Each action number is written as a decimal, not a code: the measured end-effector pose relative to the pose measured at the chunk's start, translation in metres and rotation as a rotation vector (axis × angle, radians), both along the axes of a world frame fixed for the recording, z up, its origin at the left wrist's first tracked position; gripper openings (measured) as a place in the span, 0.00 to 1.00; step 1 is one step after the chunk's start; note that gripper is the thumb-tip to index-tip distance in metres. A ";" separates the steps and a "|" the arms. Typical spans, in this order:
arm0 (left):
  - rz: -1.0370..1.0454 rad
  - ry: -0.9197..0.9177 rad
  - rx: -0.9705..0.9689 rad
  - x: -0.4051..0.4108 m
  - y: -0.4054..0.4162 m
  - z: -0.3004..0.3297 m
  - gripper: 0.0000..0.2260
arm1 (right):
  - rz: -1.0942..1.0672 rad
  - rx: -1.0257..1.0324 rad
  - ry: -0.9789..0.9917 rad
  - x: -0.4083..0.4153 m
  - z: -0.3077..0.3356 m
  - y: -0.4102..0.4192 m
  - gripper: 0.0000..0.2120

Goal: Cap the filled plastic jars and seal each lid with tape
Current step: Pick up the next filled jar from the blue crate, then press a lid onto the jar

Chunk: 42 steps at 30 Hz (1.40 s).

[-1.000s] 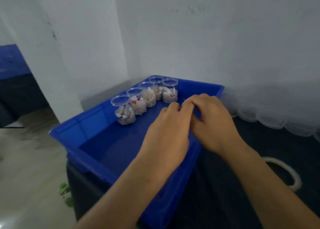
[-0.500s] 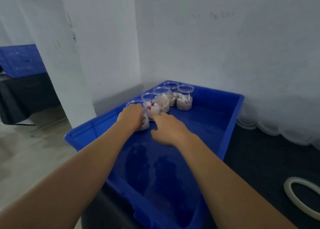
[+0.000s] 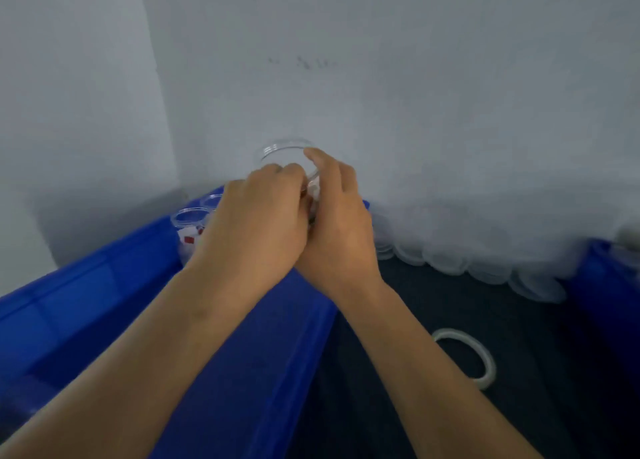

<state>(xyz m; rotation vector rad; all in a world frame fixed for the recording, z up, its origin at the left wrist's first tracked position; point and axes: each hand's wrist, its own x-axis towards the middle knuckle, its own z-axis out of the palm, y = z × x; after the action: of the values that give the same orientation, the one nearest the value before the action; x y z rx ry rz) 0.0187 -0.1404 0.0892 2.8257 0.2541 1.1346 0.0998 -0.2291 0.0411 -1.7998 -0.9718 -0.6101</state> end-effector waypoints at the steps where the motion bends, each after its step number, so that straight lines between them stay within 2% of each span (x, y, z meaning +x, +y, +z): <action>1: -0.058 -0.050 0.010 0.003 -0.023 0.001 0.05 | -0.070 0.039 -0.035 0.002 0.004 -0.019 0.32; 3: -0.161 -0.119 -0.017 0.009 -0.065 -0.005 0.05 | -0.204 0.078 -0.092 0.008 0.004 -0.057 0.28; 6: -0.262 -0.110 -0.219 0.019 -0.105 -0.030 0.11 | -0.374 0.040 -0.107 0.016 -0.012 -0.102 0.26; 9: -0.272 0.000 -0.382 0.033 -0.124 -0.068 0.15 | -0.438 -0.058 0.013 0.020 -0.044 -0.125 0.25; 13: -0.267 0.128 -0.567 0.052 -0.133 -0.117 0.12 | -0.442 -0.156 0.177 0.023 -0.094 -0.133 0.19; 16: -0.316 0.175 -0.595 0.067 -0.131 -0.148 0.11 | -0.455 -0.202 0.305 0.033 -0.119 -0.137 0.15; 20: -0.411 0.179 -0.545 0.087 -0.125 -0.177 0.13 | -0.464 -0.271 0.365 0.048 -0.136 -0.143 0.13; 23: -0.448 0.054 -0.569 0.101 -0.121 -0.188 0.16 | -0.360 -0.279 0.400 0.060 -0.130 -0.157 0.22; 26: -0.518 -0.165 -0.775 0.108 -0.115 -0.208 0.26 | -0.015 -0.271 0.555 0.077 -0.119 -0.187 0.42; 27: -0.521 -0.195 -0.857 0.110 -0.113 -0.215 0.30 | 0.072 -0.257 0.621 0.085 -0.116 -0.198 0.45; 28: -0.513 -0.177 -0.942 0.112 -0.113 -0.221 0.32 | 0.117 -0.223 0.672 0.094 -0.114 -0.207 0.44; 29: -0.505 -0.131 -1.029 0.114 -0.113 -0.225 0.35 | 0.116 -0.161 0.701 0.104 -0.114 -0.213 0.39; 31: -0.517 -0.045 -1.136 0.116 -0.112 -0.228 0.40 | -0.033 -0.041 0.670 0.126 -0.118 -0.216 0.24; 32: -0.530 -0.009 -1.142 0.116 -0.112 -0.229 0.40 | -0.163 -0.061 0.613 0.138 -0.121 -0.214 0.19; 34: -0.560 0.044 -1.121 0.118 -0.112 -0.231 0.37 | -0.399 -0.319 0.471 0.165 -0.131 -0.207 0.15; 37: -0.568 0.057 -1.072 0.118 -0.113 -0.232 0.37 | -0.505 -0.723 0.368 0.194 -0.146 -0.194 0.18; 42: -0.551 0.005 -1.036 0.120 -0.113 -0.234 0.37 | -0.532 -0.945 0.281 0.215 -0.160 -0.176 0.20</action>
<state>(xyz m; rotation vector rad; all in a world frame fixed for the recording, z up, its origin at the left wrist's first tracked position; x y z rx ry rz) 0.1391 -0.2535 -0.1449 1.7995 0.0242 0.5949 0.3151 -0.4052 -0.1189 -2.9403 -0.6015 -0.1705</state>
